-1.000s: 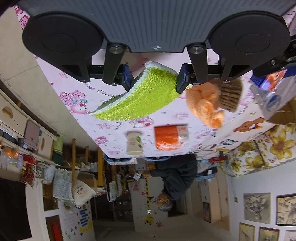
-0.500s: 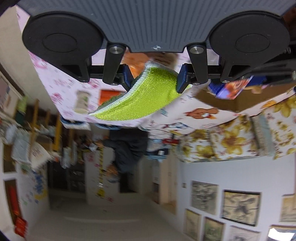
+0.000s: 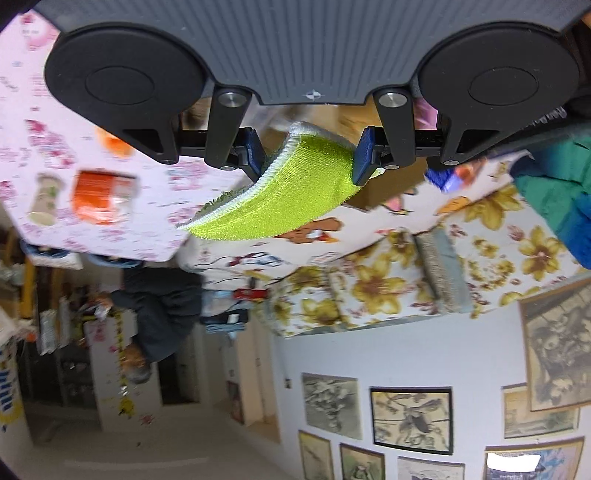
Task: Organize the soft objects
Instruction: 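Carry the tissue packet and sponge over the box and open both grippers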
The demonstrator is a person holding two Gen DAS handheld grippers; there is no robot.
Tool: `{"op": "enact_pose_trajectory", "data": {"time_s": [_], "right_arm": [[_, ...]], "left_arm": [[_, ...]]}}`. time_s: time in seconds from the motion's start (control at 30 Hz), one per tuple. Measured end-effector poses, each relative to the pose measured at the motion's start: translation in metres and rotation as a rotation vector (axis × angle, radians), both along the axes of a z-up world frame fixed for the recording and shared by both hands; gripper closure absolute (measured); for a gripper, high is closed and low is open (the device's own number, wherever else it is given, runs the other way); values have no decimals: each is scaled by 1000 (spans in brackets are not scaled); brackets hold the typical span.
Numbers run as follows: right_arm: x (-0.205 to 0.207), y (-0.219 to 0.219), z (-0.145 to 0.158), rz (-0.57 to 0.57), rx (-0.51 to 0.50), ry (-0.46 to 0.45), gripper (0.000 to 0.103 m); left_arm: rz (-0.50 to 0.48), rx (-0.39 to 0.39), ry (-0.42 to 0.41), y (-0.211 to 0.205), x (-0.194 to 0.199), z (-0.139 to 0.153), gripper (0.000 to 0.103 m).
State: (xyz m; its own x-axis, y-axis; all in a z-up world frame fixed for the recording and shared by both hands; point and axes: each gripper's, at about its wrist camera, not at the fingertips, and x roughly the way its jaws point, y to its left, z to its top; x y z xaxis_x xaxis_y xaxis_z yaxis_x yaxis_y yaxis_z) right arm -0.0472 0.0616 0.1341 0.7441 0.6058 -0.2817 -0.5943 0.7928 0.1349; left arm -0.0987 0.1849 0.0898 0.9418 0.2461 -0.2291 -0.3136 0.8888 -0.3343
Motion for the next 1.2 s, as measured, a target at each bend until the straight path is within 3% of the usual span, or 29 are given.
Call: {"op": "enact_pose_trajectory", "data": {"time_s": [0.2,0.57,0.63,0.67,0.73,1.03,1.2], "right_arm": [[4,26,-1,104,75,70,40],[2,56,-7,213,67,128,38],[0,57,-7,221,55,125,32],[-1,57,-7,224,56,122,18],[-4,51,-3,224,71,106,6],[-18,20,5,173,109,65,1],[-24,5,3,123,134,60,1]], "left_arm": [[97,-19,44,22,-10,-7,52],[182,-50,73,36,-21,-12,49],[198,-42,71,37,-20,-12,47],[206,-32,65,36,-22,-11,43],[222,-16,48,35,-23,-10,37],[241,40,-2,26,-27,-5,24],[225,57,-5,21,-25,-4,22]]}}
